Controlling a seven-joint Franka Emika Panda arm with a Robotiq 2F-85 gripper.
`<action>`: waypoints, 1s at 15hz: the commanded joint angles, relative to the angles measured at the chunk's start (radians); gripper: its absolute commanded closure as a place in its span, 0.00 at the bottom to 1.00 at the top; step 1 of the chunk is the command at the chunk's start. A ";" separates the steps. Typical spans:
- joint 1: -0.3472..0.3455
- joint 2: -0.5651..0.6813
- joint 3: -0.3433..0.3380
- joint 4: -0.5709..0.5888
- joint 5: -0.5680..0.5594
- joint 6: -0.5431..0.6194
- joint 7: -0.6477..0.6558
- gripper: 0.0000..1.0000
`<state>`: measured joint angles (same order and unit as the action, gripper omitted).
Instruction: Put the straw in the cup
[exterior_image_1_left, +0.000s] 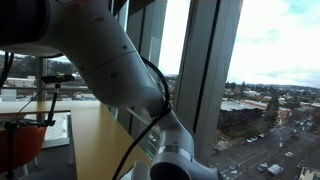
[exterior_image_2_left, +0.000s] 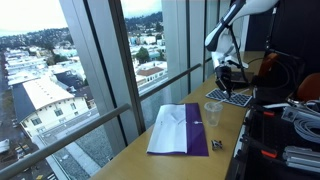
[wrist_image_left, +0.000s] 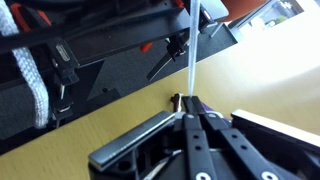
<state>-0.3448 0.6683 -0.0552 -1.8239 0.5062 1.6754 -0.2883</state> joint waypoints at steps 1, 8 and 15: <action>-0.026 0.018 -0.015 0.039 0.016 -0.042 0.006 1.00; -0.036 0.021 -0.008 0.044 0.020 -0.031 -0.008 1.00; -0.029 0.026 0.001 0.041 0.017 -0.028 -0.018 1.00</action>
<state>-0.3727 0.6809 -0.0549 -1.7995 0.5062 1.6686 -0.2939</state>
